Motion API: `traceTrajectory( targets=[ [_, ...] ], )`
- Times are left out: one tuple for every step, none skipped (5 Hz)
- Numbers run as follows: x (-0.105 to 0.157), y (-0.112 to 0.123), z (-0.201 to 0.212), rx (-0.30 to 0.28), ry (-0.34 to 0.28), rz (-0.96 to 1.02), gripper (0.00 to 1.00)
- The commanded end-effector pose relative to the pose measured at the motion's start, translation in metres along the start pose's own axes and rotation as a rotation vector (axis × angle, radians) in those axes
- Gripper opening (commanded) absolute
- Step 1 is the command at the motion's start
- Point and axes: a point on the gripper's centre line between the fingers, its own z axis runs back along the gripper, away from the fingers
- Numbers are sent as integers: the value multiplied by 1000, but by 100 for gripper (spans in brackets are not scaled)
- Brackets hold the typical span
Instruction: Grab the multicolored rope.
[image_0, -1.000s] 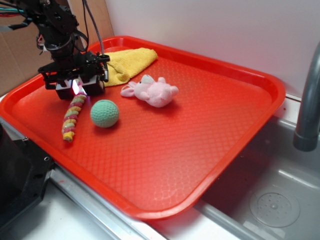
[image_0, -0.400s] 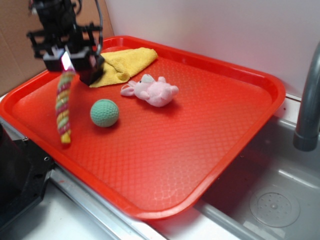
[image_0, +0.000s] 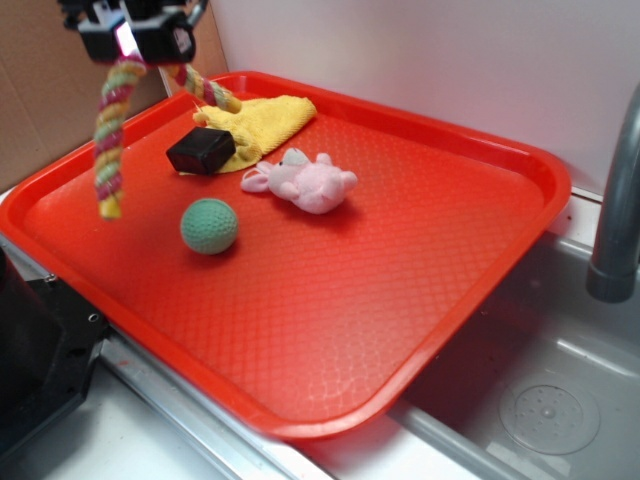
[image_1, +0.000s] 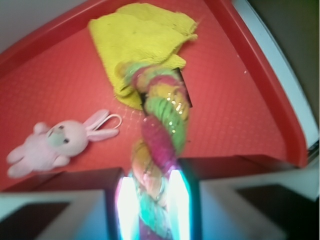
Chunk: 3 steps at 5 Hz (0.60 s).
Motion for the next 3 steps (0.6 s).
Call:
traceTrajectory(
  targets=[
    [1, -8, 66, -43, -45, -220, 0],
    [-2, -10, 75, -76, -57, -195, 0],
    [6, -8, 73, -58, -32, -184, 0]
  ],
)
